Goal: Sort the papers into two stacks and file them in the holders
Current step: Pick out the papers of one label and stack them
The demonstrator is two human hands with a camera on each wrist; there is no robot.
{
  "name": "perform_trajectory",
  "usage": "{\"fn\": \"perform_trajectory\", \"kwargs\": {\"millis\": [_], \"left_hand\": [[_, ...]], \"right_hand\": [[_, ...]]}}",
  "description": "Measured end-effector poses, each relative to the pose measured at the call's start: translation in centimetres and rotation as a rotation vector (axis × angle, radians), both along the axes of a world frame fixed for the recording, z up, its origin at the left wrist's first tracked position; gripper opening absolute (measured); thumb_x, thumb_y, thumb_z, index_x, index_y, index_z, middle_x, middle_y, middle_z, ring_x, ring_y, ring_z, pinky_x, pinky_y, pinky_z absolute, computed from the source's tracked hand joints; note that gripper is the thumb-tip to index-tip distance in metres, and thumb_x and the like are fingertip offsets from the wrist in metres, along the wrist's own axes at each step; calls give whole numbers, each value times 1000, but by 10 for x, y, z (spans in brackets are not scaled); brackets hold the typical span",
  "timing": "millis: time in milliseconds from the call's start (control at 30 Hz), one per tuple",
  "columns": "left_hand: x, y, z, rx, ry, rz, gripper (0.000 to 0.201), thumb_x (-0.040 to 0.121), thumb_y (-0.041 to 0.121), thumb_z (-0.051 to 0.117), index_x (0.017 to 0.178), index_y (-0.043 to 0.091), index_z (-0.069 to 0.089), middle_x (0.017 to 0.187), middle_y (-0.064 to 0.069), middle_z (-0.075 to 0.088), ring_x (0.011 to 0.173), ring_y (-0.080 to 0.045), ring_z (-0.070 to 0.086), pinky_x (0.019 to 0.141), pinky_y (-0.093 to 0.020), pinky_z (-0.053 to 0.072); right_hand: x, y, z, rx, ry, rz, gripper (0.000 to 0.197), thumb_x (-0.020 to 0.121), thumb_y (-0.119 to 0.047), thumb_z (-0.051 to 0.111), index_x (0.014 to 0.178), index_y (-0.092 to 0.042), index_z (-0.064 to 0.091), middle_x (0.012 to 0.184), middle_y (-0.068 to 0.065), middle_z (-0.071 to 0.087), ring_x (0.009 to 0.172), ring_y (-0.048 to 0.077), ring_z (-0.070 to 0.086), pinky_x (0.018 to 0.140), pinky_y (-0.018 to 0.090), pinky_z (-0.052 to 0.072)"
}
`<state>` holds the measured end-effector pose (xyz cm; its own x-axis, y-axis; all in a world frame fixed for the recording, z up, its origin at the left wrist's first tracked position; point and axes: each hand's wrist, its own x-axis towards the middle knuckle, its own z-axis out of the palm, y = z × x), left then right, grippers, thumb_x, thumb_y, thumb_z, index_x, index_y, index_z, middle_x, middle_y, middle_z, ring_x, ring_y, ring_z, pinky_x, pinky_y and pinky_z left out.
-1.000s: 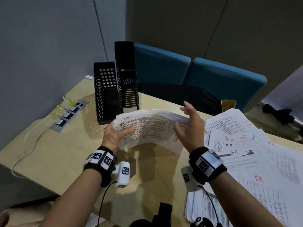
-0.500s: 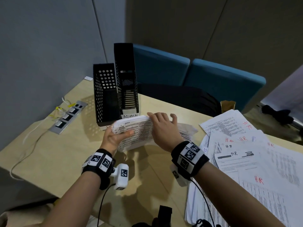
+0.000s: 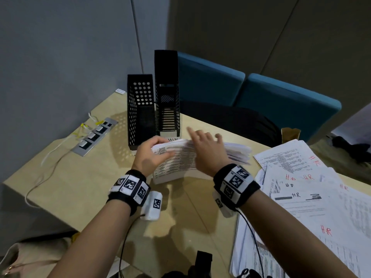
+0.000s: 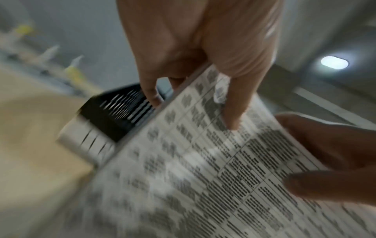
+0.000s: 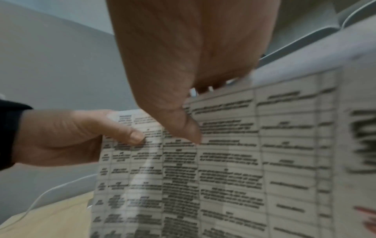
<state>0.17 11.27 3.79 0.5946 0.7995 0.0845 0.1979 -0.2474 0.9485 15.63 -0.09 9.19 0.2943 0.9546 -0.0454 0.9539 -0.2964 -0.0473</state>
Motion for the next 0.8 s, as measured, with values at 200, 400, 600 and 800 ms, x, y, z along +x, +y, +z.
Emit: {"fn": "perform_trajectory", "kwargs": {"millis": [200,400,600,800], "left_hand": [[26,3,56,720,770,-173,31,80,26,69,110,29,60,93,6,71,90,-18,66,86,-36,46],[96,-18,61,864,1000,-466,47,85,24,64,126,17,42,92,-1,67,81,-23,65,64,-33,47],[124,-33,57,849,970,-554,7,89,21,61,95,20,61,91,-3,64,89,-27,65,65,-32,45],[107,-12,67,418,645,-486,6,81,25,74,79,26,68,76,8,66,77,-17,65,66,-30,47]], "right_hand": [[62,-39,9,-87,-27,-417,54,78,-12,57,129,-18,42,120,3,60,118,27,50,102,49,29],[109,-66,-22,198,635,-623,45,73,-10,73,115,-16,59,104,5,59,100,26,56,89,36,46],[102,-86,-60,524,1018,-773,58,83,-12,72,132,-7,42,112,8,57,107,22,56,86,30,49],[79,-97,-93,554,1363,-1096,70,68,-20,76,128,-5,44,117,14,54,98,22,54,78,34,43]]}}
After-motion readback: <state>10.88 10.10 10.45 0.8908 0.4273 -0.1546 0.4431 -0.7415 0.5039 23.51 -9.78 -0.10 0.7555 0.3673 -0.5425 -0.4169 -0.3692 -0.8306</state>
